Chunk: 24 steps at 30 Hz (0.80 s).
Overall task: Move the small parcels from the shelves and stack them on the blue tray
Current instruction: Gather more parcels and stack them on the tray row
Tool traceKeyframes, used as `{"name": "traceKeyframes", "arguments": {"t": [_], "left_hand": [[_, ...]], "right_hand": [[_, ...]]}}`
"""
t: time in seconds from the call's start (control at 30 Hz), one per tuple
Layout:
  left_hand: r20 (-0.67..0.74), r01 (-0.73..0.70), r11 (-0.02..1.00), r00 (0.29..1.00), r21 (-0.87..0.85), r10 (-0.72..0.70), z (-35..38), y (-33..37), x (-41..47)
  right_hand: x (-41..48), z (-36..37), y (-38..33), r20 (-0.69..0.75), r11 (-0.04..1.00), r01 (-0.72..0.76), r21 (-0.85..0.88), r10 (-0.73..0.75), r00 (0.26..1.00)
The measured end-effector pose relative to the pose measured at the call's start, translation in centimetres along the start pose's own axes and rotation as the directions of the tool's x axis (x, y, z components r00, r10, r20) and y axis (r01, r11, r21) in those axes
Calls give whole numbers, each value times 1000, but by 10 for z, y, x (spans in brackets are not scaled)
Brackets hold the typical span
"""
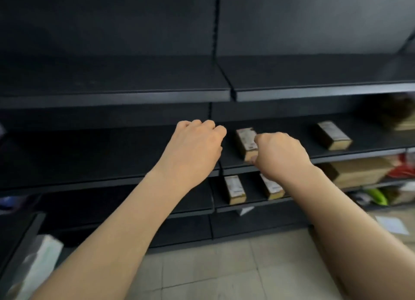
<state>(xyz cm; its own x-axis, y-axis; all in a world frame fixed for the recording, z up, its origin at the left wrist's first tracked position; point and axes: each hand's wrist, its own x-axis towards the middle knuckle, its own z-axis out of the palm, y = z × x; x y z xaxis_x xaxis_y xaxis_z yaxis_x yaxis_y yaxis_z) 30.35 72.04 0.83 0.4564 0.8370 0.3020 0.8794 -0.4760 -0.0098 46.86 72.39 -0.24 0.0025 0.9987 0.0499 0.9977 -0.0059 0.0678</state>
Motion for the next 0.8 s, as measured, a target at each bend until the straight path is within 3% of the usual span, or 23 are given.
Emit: {"name": "traceKeyframes", "arguments": {"t": [0.17,0.33,0.6,0.8], "left_hand": [[86,-40,998,995,-47,44,54,88,68],[195,85,994,978,-65,-71,113,138,113],[316,275,960,916,-45,-247,191,145,162],[266,381,924,891,5,-369,246,132,203]], "right_hand": [[9,21,113,34,993,-99,70,97,995],[32,48,182,43,993,-70,98,66,997],[88,90,204,63,988,4,155,-14,998],[134,124,201,117,983,13,186,-36,992]]}}
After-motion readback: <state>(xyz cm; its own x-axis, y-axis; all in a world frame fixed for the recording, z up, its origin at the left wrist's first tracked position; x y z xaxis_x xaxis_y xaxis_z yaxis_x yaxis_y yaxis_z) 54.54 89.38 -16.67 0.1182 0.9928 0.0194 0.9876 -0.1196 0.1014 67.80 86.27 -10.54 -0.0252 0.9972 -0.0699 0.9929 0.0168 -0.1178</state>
